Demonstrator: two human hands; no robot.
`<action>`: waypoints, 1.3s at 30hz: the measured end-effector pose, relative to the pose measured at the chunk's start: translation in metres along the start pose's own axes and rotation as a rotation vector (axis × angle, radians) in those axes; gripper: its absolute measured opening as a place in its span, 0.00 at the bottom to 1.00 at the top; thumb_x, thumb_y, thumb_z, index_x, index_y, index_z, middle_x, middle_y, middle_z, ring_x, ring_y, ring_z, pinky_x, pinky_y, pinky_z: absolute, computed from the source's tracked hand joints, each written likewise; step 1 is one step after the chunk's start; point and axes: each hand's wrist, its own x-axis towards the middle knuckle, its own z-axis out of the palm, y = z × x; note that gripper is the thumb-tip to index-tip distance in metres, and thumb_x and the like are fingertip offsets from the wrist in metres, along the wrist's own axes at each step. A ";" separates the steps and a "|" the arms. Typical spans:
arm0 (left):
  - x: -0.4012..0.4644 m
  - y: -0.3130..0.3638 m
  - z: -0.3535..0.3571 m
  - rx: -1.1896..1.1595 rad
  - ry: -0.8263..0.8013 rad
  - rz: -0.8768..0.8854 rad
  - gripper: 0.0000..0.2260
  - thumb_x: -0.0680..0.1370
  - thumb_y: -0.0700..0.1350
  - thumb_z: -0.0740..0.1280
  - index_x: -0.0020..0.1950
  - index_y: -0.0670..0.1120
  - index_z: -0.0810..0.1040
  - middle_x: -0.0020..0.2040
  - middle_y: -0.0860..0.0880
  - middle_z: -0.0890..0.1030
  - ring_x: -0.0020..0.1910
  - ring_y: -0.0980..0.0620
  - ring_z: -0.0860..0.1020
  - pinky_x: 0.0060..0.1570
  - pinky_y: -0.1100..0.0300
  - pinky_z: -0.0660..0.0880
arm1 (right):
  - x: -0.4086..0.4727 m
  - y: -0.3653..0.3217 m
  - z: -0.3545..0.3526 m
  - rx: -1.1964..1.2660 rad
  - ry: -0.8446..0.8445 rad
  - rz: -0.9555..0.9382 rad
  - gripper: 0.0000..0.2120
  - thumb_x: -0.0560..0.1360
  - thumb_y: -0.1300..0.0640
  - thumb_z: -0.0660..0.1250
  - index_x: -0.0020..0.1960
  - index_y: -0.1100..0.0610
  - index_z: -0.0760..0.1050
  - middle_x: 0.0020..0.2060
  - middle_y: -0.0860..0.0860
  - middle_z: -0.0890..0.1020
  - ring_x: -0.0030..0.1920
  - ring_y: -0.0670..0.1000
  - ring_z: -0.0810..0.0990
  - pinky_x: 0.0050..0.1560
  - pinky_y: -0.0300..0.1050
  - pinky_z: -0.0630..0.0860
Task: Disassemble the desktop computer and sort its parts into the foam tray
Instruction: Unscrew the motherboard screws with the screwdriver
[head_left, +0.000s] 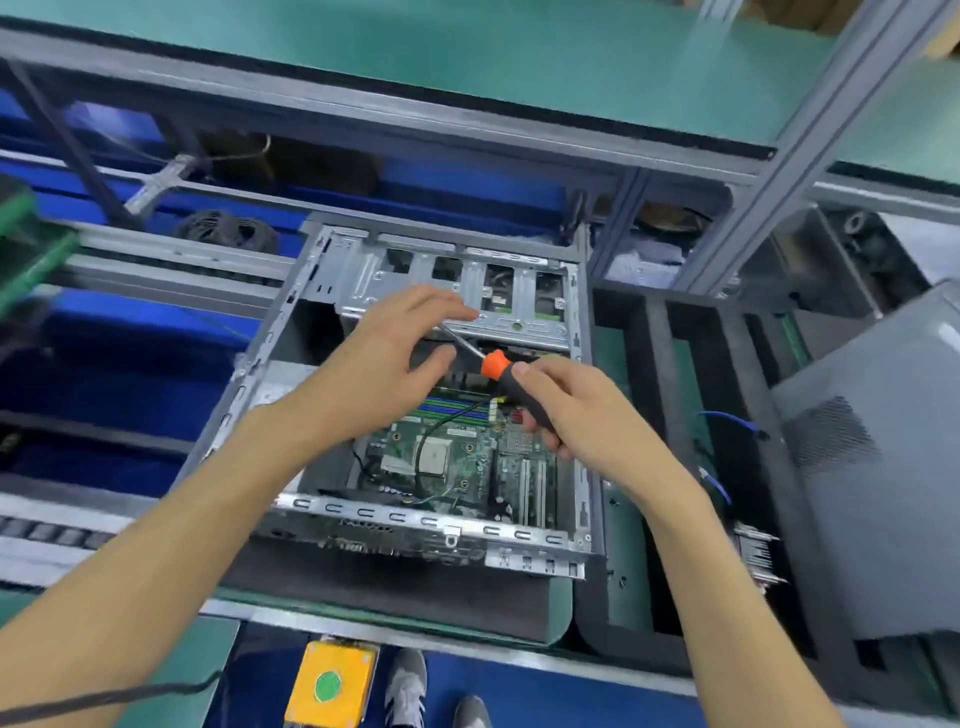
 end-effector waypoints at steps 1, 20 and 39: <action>-0.014 0.000 -0.010 -0.019 0.066 -0.044 0.20 0.80 0.40 0.65 0.72 0.51 0.72 0.70 0.54 0.71 0.72 0.55 0.66 0.74 0.55 0.59 | 0.003 -0.006 0.011 0.025 -0.034 -0.008 0.10 0.84 0.45 0.59 0.50 0.48 0.75 0.34 0.49 0.80 0.30 0.47 0.73 0.31 0.42 0.70; -0.413 -0.033 -0.082 -0.176 0.727 -1.141 0.12 0.78 0.29 0.63 0.57 0.41 0.80 0.53 0.42 0.84 0.53 0.44 0.82 0.59 0.55 0.76 | -0.085 -0.058 0.376 -0.057 -0.760 -0.286 0.08 0.78 0.55 0.72 0.45 0.49 0.73 0.37 0.44 0.80 0.39 0.43 0.79 0.44 0.36 0.74; -0.514 -0.134 0.043 -0.289 0.416 -1.460 0.11 0.81 0.51 0.65 0.61 0.51 0.72 0.40 0.57 0.82 0.40 0.53 0.80 0.47 0.58 0.76 | -0.105 0.060 0.518 -0.630 -0.758 -0.305 0.12 0.76 0.42 0.70 0.50 0.51 0.78 0.41 0.48 0.84 0.46 0.55 0.83 0.41 0.46 0.74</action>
